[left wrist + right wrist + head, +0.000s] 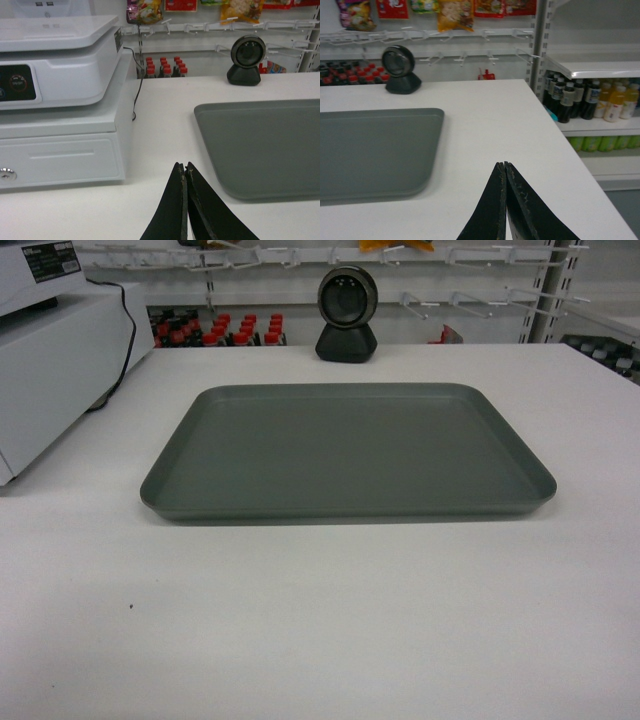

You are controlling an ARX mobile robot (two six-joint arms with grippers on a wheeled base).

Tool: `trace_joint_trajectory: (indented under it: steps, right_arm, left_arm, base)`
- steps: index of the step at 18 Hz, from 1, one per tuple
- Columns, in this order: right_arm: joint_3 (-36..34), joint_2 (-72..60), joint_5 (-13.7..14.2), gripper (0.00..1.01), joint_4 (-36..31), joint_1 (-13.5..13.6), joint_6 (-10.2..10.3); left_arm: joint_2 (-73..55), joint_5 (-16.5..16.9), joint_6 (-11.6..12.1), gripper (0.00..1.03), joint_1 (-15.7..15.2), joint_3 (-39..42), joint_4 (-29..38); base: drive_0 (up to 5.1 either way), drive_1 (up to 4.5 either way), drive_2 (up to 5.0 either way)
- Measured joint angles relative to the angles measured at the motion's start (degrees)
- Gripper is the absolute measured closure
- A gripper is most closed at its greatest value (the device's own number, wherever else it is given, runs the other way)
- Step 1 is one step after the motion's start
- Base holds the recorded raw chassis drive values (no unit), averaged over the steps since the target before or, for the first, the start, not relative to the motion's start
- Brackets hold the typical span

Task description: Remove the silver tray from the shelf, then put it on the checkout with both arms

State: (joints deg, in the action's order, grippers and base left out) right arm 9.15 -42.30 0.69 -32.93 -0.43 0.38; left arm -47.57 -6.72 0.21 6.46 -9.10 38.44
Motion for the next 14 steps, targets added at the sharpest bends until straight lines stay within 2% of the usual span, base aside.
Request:
trace_joint_trajectory:
  steps: [3,4,5,9,10,11,12,14]
  right_arm:
    - [-2.9,4.8,-0.7,1.0,2.2,0.4,0.0]
    - [-3.6,6.3,-0.7,1.0,3.1,0.4,0.0]
    - [-4.3,8.2,-0.7,1.0,4.0,0.4,0.0]
    - [-6.3,14.4,-0.7,1.0,8.3,0.4,0.0]
    - [-6.7,16.0,-0.7,1.0,9.4,0.4,0.0]
    - [-7.0,17.5,-0.7,1.0,10.4,0.4,0.0]
    - [-8.5,17.9,-0.7,1.0,7.9,0.4,0.0]
    - [-8.5,20.2,-0.7,1.0,11.4,0.4,0.0]
  left_arm:
    - [5.6,2.7,0.0,1.02,-2.4,3.2,-3.0]
    - [7.6,5.9,0.0,1.02,-5.7,3.9,-4.2]
    - [9.4,5.9,0.0,1.02,-6.8,4.5,-5.3]
    - [16.4,6.7,0.0,1.02,-6.3,6.5,-10.4]
    - [16.7,6.7,0.0,1.02,-6.3,8.1,-7.1]
    - [18.1,6.7,0.0,1.02,-6.3,8.5,-10.1]
    - [19.5,6.7,0.0,1.02,-6.3,8.5,-11.3]
    - [23.9,6.7,0.0,1.02,-6.3,8.5,-14.6]
  base:
    - [0.0,0.0,0.0]
    - [0.0,0.0,0.0]
    - [0.0,0.0,0.0]
    - [0.0,0.0,0.0]
    - [0.0,0.0,0.0]
    - [0.0,0.0,0.0]
    - [0.0,0.0,0.0]
    - [0.0,0.0,0.0]
